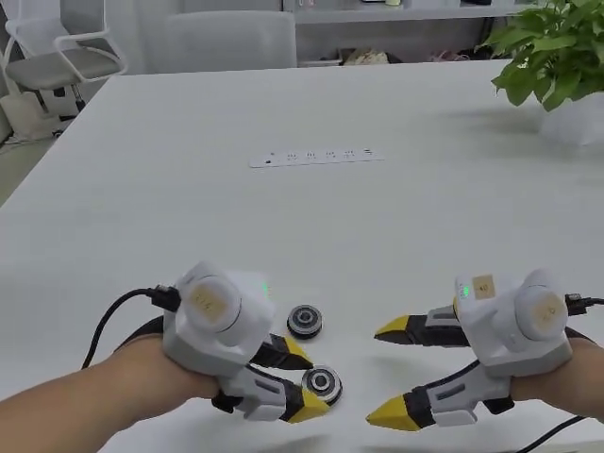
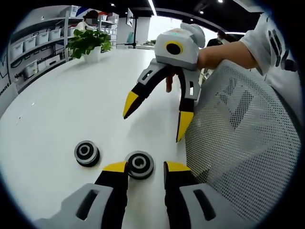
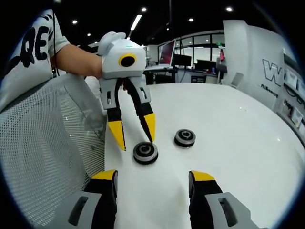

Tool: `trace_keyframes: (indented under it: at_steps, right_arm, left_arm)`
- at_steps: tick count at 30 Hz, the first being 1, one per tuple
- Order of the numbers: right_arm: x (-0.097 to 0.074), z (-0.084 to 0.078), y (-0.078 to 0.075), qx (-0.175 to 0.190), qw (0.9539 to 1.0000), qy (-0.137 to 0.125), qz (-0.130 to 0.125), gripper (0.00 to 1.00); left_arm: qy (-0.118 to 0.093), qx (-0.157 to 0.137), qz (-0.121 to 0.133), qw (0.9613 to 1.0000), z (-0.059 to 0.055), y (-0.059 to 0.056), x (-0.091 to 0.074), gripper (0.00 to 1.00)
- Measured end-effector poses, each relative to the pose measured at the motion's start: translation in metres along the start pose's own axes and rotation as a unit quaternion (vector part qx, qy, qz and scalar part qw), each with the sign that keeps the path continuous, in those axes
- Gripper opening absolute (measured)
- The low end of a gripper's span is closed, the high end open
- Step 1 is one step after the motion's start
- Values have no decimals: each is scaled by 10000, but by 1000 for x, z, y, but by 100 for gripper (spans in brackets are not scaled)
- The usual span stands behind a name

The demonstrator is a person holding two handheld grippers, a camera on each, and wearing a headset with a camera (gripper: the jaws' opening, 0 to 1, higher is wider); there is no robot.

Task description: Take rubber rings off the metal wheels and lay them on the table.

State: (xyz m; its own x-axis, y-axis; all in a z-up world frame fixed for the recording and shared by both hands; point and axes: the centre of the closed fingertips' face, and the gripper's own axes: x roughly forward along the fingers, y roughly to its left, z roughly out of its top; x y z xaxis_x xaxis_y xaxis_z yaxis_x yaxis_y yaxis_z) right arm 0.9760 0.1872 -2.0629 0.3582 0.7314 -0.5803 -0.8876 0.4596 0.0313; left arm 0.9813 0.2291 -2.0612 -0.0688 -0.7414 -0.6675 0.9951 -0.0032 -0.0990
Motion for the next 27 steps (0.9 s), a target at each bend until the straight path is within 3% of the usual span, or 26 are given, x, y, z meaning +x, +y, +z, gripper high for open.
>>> trace_keyframes:
  at_steps: [10, 27]
  right_arm:
    - [0, -4, -1, 64, 10000, 17, -22, 59]
    - [3, 2, -6, 79, 10000, -18, 17, 57]
  left_arm:
    - [-5, -31, 96, 9999, -2, 3, 4, 15]
    - [62, 439, 393, 9982, -3, 7, 7, 8]
